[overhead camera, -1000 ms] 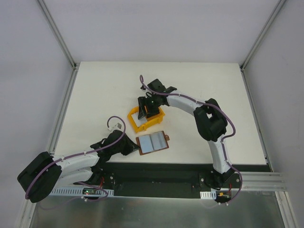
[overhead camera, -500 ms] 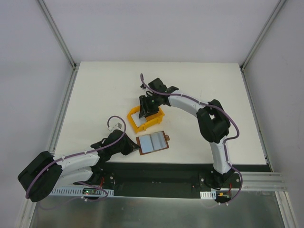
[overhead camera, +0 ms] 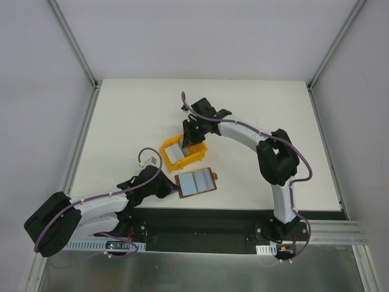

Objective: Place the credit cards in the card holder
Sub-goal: Pick up the credit card from the storage box, then insert the credit card into the card holder.

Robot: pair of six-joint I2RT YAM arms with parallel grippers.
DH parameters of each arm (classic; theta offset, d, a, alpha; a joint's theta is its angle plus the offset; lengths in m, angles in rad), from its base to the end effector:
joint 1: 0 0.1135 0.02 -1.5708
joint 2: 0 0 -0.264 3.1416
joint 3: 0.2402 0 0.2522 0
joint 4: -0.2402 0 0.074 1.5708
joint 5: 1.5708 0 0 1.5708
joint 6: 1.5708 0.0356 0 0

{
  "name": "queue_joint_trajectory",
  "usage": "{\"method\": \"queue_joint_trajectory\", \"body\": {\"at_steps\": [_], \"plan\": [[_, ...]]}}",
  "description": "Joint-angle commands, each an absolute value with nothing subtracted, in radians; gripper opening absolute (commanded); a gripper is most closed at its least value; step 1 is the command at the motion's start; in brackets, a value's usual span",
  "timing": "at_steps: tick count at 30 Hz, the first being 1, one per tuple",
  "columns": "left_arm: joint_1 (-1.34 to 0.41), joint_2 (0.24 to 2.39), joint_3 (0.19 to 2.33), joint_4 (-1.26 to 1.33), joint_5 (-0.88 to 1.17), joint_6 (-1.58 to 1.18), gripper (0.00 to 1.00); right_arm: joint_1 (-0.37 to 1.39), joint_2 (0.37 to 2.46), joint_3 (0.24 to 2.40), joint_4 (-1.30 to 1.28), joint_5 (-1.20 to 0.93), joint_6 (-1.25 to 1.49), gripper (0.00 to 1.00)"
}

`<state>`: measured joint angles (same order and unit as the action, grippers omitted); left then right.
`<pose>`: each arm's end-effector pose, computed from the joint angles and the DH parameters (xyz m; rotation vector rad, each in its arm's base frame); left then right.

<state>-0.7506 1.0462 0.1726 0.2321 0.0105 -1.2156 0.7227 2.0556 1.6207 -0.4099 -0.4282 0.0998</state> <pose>0.1305 -0.1223 0.1271 -0.5561 2.3767 -1.0253 0.3361 0.3161 0.2187 -0.9633 2.3182 0.8785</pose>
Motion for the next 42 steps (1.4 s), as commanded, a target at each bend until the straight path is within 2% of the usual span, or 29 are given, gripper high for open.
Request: {"method": "queue_joint_trajectory", "body": {"at_steps": [1,4,11,14,19,23,28,34,42], "plan": [[-0.739,1.074,0.152,0.107,-0.002,-1.173,0.00,0.724,1.964,1.618,-0.425,-0.367,0.083,0.09],[-0.738,1.069,0.149,0.107,-0.002,-1.172,0.00,0.727,1.950,1.615,-0.434,-0.313,0.072,0.00],[-0.738,1.048,0.137,0.107,-0.002,-1.173,0.00,0.727,1.840,1.563,-0.419,-0.151,0.060,0.00],[-0.738,1.034,0.129,0.107,-0.002,-1.170,0.00,0.719,1.740,1.491,-0.359,-0.161,0.100,0.00],[-0.738,1.022,0.127,0.107,0.034,-1.134,0.00,0.719,1.568,1.292,-0.232,-0.244,0.213,0.00],[-0.739,1.034,0.133,0.107,0.058,-1.088,0.00,0.724,1.431,1.032,-0.053,-0.316,0.357,0.00],[-0.739,1.065,0.156,0.107,0.113,-1.002,0.00,0.758,1.316,0.806,0.099,-0.350,0.465,0.00],[-0.739,1.094,0.161,0.112,0.147,-0.976,0.00,0.831,1.338,0.626,0.247,-0.333,0.554,0.00],[-0.739,1.100,0.130,0.117,0.135,-1.046,0.00,0.885,1.364,0.500,0.380,-0.207,0.646,0.00]]}}
